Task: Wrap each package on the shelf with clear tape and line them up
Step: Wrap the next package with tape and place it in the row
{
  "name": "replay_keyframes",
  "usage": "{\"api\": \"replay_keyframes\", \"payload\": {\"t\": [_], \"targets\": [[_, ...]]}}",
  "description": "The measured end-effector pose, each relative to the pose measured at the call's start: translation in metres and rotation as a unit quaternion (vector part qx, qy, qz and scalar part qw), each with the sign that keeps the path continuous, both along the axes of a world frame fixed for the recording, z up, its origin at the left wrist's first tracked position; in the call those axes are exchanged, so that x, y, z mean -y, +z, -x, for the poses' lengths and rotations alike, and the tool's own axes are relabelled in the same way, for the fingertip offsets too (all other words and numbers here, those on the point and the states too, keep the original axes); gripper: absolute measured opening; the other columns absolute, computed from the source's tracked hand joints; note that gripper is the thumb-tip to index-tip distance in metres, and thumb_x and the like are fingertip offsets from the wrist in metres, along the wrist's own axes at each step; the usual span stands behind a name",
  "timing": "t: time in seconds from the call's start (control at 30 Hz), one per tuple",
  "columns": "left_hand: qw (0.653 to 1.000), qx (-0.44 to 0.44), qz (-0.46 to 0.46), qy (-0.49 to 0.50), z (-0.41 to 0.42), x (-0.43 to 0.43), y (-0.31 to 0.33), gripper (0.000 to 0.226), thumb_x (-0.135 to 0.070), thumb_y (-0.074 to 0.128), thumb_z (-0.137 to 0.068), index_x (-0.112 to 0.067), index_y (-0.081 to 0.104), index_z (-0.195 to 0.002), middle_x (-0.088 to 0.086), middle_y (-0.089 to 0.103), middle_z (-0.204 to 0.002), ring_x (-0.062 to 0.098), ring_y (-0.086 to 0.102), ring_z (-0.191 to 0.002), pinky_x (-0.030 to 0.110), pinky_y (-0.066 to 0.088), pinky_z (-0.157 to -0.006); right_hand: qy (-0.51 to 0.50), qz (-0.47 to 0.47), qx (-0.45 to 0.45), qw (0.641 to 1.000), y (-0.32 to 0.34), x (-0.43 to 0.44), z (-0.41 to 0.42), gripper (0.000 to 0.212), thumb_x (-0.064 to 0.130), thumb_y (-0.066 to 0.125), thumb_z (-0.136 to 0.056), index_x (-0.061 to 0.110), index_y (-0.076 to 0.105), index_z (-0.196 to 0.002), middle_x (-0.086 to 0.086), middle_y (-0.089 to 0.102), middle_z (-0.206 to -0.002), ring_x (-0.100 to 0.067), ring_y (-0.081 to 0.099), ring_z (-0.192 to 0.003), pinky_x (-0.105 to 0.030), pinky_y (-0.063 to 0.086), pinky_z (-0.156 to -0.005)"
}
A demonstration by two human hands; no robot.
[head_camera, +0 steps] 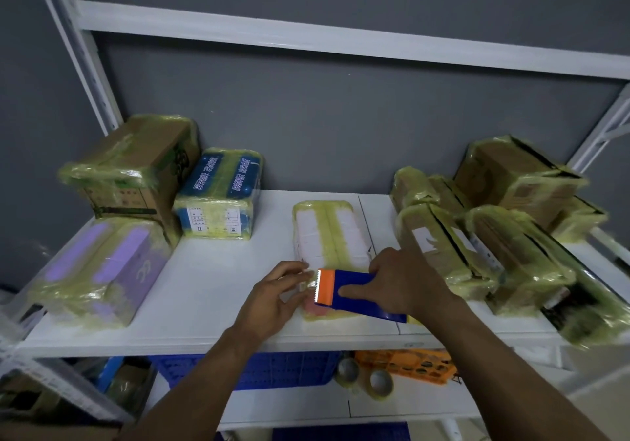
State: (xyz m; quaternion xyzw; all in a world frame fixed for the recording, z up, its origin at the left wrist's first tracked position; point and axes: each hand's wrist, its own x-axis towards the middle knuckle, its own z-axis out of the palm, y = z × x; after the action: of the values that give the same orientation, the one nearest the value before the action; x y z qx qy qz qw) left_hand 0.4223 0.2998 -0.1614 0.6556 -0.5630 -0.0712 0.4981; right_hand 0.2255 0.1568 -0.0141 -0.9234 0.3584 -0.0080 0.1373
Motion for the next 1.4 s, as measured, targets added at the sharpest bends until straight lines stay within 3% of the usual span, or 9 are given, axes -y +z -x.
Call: {"api": "replay_keyframes", "payload": {"t": [0.3, 0.43, 0.57, 0.77, 0.9, 0.97, 1.03, 1.17, 1.4], "targets": [[0.998, -0.053, -0.032, -0.030, 0.008, 0.002, -0.004, 0.043, -0.025, 0.067, -0.094, -0.033, 0.058, -0.135, -0.033, 0.047, -0.133, -0.001, 0.049, -0.131, 0.020, 0.051, -0.101, 0.004, -0.019, -0.012, 1.000, 0.008, 0.004, 0.013, 0.073, 0.083, 0.072, -0.066, 0.011, 0.073, -0.080, -0.001, 0.070, -0.074, -0.016, 0.068, -0.068, -0.038, 0.060, -0.073], [0.989, -0.143, 0.002, -0.029, 0.021, 0.003, -0.012, 0.047, -0.017, 0.062, -0.098, -0.034, 0.054, -0.141, -0.025, 0.047, -0.143, 0.006, 0.044, -0.138, 0.024, 0.055, -0.097, -0.007, -0.007, -0.016, 1.000, 0.009, 0.006, 0.009, 0.074, 0.082, 0.073, -0.066, 0.010, 0.071, -0.081, -0.003, 0.069, -0.074, -0.018, 0.068, -0.069, -0.038, 0.058, -0.072], [0.960, -0.278, 0.016, 0.016, 0.049, 0.006, -0.022, 0.056, -0.026, 0.053, -0.101, -0.039, 0.032, -0.152, -0.037, 0.050, -0.140, -0.006, 0.052, -0.129, 0.015, 0.052, -0.093, -0.007, -0.008, -0.022, 1.000, 0.009, 0.009, 0.007, 0.075, 0.082, 0.073, -0.066, 0.008, 0.069, -0.077, -0.003, 0.066, -0.070, -0.018, 0.066, -0.066, -0.031, 0.051, -0.063], [0.957, -0.288, -0.008, 0.034, 0.056, 0.011, -0.023, 0.040, -0.025, 0.048, -0.103, -0.041, 0.048, -0.139, -0.030, 0.063, -0.128, -0.003, 0.057, -0.123, 0.024, 0.050, -0.103, -0.006, 0.005, -0.028, 1.000, 0.007, 0.010, 0.003, 0.072, 0.082, 0.072, -0.066, 0.011, 0.066, -0.074, -0.002, 0.065, -0.069, -0.017, 0.066, -0.068, -0.034, 0.055, -0.069], [0.981, -0.183, -0.033, 0.052, 0.051, 0.007, -0.015, 0.052, -0.037, 0.046, -0.106, -0.058, 0.027, -0.149, -0.042, 0.056, -0.129, -0.009, 0.057, -0.119, 0.017, 0.052, -0.096, -0.006, -0.005, -0.023, 1.000, 0.006, 0.011, 0.005, 0.076, 0.083, 0.071, -0.066, 0.008, 0.073, -0.078, -0.004, 0.069, -0.072, -0.019, 0.068, -0.068, -0.038, 0.058, -0.073], [0.992, -0.120, -0.041, 0.025, 0.041, 0.005, -0.008, 0.054, -0.051, 0.045, -0.105, -0.061, 0.020, -0.151, -0.038, 0.044, -0.144, -0.006, 0.051, -0.130, 0.018, 0.055, -0.093, -0.009, -0.012, -0.021, 1.000, 0.006, 0.011, 0.006, 0.077, 0.083, 0.071, -0.067, 0.007, 0.074, -0.079, -0.005, 0.070, -0.072, -0.018, 0.069, -0.068, -0.038, 0.058, -0.073], [1.000, -0.011, -0.023, 0.000, 0.025, 0.005, -0.001, 0.051, -0.055, 0.049, -0.103, -0.047, 0.038, -0.152, -0.025, 0.032, -0.160, 0.006, 0.035, -0.146, 0.027, 0.050, -0.105, -0.010, -0.015, -0.020, 1.000, 0.005, 0.011, 0.008, 0.076, 0.083, 0.072, -0.067, 0.008, 0.073, -0.080, -0.004, 0.070, -0.073, -0.018, 0.069, -0.069, -0.037, 0.058, -0.074], [0.984, 0.179, 0.013, 0.008, -0.004, 0.012, 0.011, 0.039, -0.038, 0.068, -0.095, -0.029, 0.067, -0.133, -0.018, 0.054, -0.146, 0.009, 0.035, -0.148, 0.032, 0.039, -0.116, -0.004, -0.018, -0.018, 1.000, 0.003, 0.008, 0.011, 0.074, 0.082, 0.071, -0.069, 0.010, 0.072, -0.085, -0.002, 0.068, -0.081, -0.017, 0.068, -0.074, -0.038, 0.060, -0.080], [0.979, 0.202, 0.014, -0.001, -0.011, 0.008, 0.011, 0.035, -0.035, 0.071, -0.093, -0.023, 0.072, -0.126, -0.013, 0.064, -0.136, 0.000, 0.051, -0.134, 0.028, 0.049, -0.107, -0.029, -0.030, -0.002, 0.999, 0.011, 0.016, 0.023, 0.074, 0.085, 0.073, -0.063, 0.015, 0.072, -0.087, 0.001, 0.071, -0.079, -0.012, 0.068, -0.070, -0.027, 0.056, -0.066]]}}
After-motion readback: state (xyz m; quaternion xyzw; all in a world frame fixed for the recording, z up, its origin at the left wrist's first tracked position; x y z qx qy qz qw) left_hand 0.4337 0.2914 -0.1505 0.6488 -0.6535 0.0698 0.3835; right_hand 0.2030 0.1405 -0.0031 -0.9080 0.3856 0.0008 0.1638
